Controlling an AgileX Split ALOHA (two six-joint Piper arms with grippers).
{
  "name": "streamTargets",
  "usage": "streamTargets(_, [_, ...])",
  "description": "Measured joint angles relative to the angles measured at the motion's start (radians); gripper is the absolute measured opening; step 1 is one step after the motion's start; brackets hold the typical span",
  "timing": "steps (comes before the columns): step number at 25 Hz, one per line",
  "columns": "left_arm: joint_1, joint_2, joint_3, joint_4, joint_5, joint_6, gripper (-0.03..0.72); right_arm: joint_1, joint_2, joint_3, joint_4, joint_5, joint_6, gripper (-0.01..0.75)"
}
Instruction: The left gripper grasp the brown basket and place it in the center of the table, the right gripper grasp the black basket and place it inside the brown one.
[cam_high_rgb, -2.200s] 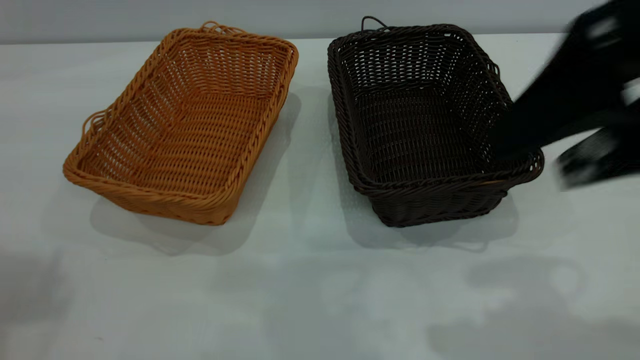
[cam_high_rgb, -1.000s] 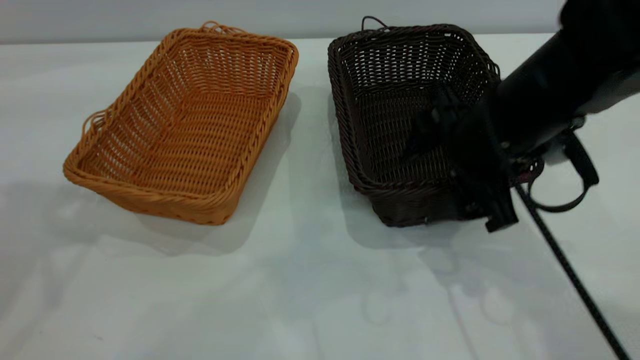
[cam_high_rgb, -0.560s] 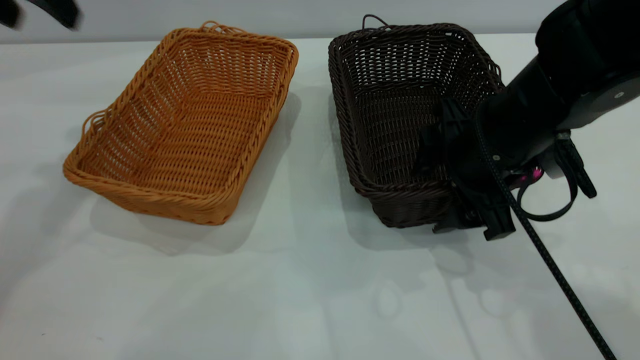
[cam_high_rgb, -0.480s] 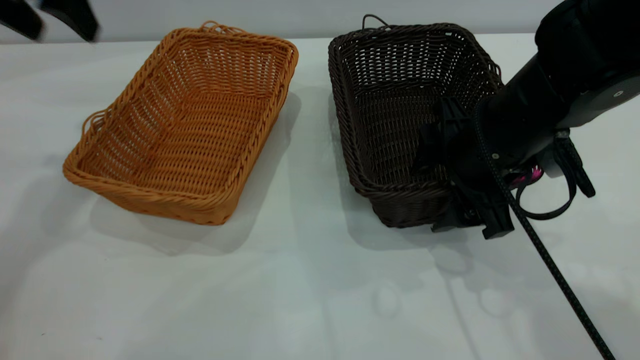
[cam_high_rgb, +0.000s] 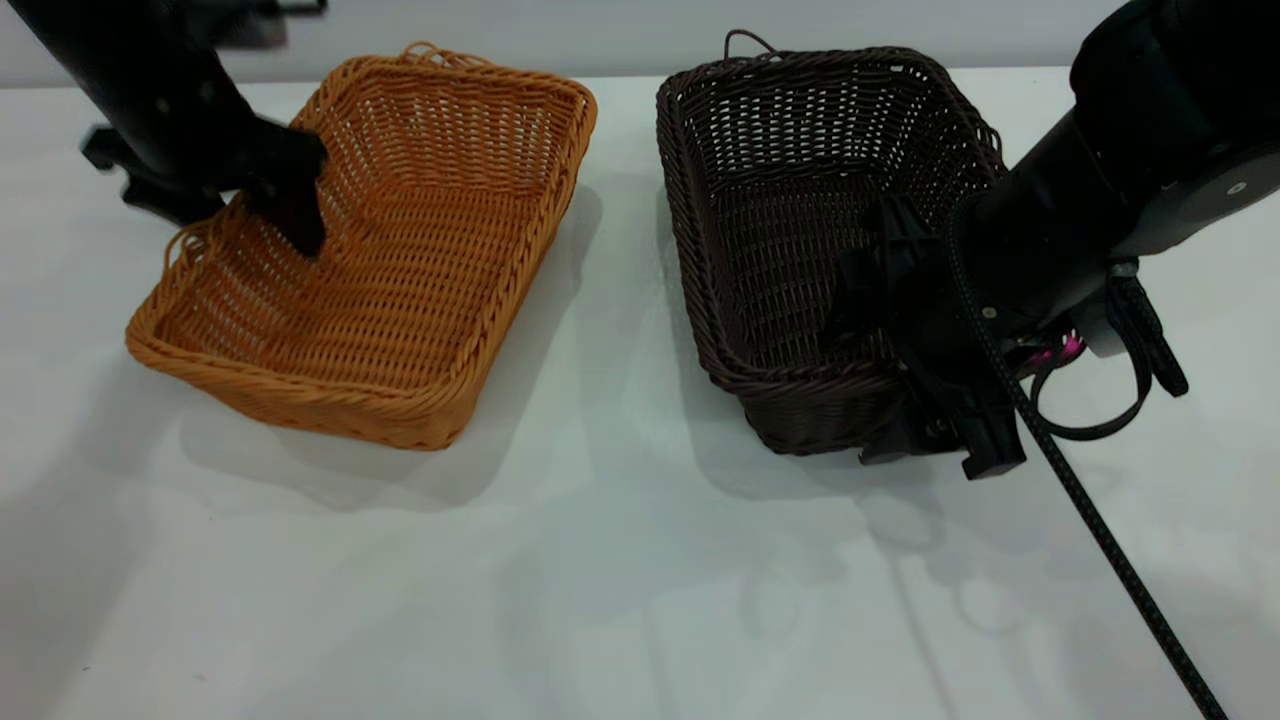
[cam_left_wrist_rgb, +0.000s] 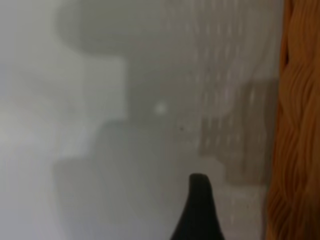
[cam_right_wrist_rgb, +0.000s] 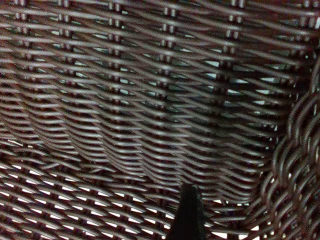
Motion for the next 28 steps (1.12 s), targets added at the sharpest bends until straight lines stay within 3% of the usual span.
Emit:
streamTargets(3, [-0.014,0.018,-0.001,0.000,0.005,0.000,0.465,0.000,0.000,0.000,0.000,0.000,0.000,0.489])
streamTargets(9, [-0.020,0.020,-0.001,0.002,-0.004,0.002,0.182,0.000,0.000,0.000,0.002,0.001,0.002,0.157])
streamTargets(11, [-0.020,0.020,-0.002,0.000,-0.006,0.004,0.122,-0.001,0.000,-0.001,0.009,-0.003,0.009,0.097])
streamTargets(17, [-0.020,0.014,-0.002,0.003,-0.012,0.071,0.087,-0.017,-0.025,-0.008,0.001,-0.004,-0.001,0.089])
streamTargets(21, [-0.021,0.006,-0.002,0.020,-0.024,0.204,0.087,-0.124,-0.057,-0.071,-0.026,0.015,-0.112,0.089])
streamTargets(28, [-0.089,0.003,-0.003,0.007,-0.088,0.650,0.087,-0.337,-0.064,-0.243,-0.310,0.341,-0.265,0.088])
